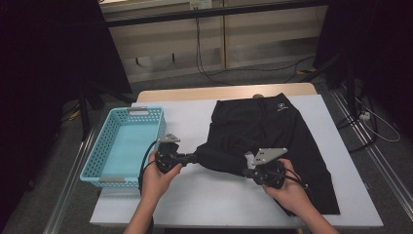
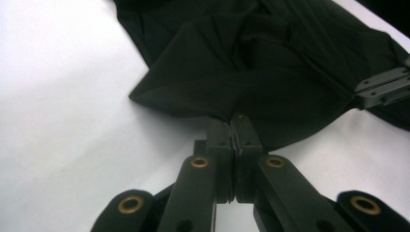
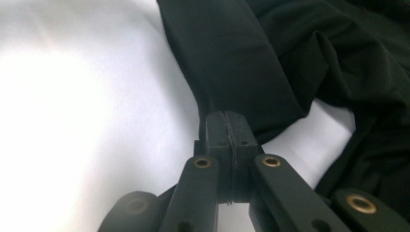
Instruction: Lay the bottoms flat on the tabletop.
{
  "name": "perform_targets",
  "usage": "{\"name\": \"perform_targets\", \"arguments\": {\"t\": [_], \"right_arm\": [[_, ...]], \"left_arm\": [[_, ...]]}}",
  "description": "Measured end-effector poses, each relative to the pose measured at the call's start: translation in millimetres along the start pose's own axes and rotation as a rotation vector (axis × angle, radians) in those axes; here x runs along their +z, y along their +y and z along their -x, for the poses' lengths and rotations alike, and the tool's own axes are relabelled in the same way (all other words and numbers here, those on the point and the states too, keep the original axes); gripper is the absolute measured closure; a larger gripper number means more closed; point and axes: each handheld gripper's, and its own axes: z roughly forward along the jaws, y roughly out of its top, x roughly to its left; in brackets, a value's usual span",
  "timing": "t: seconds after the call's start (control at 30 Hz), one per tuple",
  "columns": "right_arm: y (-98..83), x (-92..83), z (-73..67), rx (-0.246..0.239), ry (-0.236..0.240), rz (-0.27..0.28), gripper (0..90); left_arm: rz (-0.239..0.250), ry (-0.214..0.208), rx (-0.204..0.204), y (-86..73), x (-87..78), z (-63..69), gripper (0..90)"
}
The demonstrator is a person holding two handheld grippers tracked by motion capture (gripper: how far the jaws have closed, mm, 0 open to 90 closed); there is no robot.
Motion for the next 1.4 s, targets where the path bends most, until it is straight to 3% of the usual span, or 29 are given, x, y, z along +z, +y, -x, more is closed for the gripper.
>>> {"name": "perform_targets", "arguments": {"t": [0.17, 0.3, 0.43, 0.63, 0.73, 0.9, 1.07, 1.13, 1.3, 1.4], "right_arm": [[-9.0, 0.1, -1.1, -0.005, 0.022, -0.033, 89.4], [-11.5, 5.0, -1.6, -0.011, 0.017, -0.051, 81.6], [-8.9, 6.2, -4.6, -0.027, 0.021, -0.021, 72.3], [-9.7, 23.4, -14.1, -0.053, 0.057, -0.057, 68.2], [-9.8, 28.1, -14.7, -0.059, 0.058, -0.054, 68.8], [-9.9, 28.8, -10.7, -0.047, 0.048, -0.05, 80.2], [-7.7, 29.9, -9.5, -0.042, 0.031, -0.064, 88.9], [-6.3, 30.1, -9.3, -0.042, 0.031, -0.07, 89.2], [-5.4, 27.6, -9.5, -0.039, 0.046, -0.079, 89.6], [-5.8, 24.9, -8.4, -0.036, 0.045, -0.066, 89.6]], "left_arm": [[-0.03, 0.005, -0.006, -3.2, 5.4, -0.4, 78.9], [-0.029, 0.029, 0.005, -4.3, 8.9, -0.3, 69.8], [-0.03, 0.06, 0.022, -6.2, 12.9, -1.9, 51.9], [-0.046, 0.056, 0.015, -8.7, 14.4, -2.8, 46.6], [-0.081, 0.043, 0.009, -11.3, 19.2, -2.6, 47.3], [-0.122, 0.054, 0.003, -15.6, 29.2, -2.2, 54.3], [-0.122, 0.077, 0.004, -14.7, 30.4, -4.9, 80.6], [-0.108, 0.054, -0.009, -12.5, 30.9, -5.7, 89.0], [-0.02, 0.071, 0.015, -0.8, 25.8, -5.9, 90.0], [-0.012, 0.078, 0.025, 1.0, 28.2, -7.9, 89.9]]}}
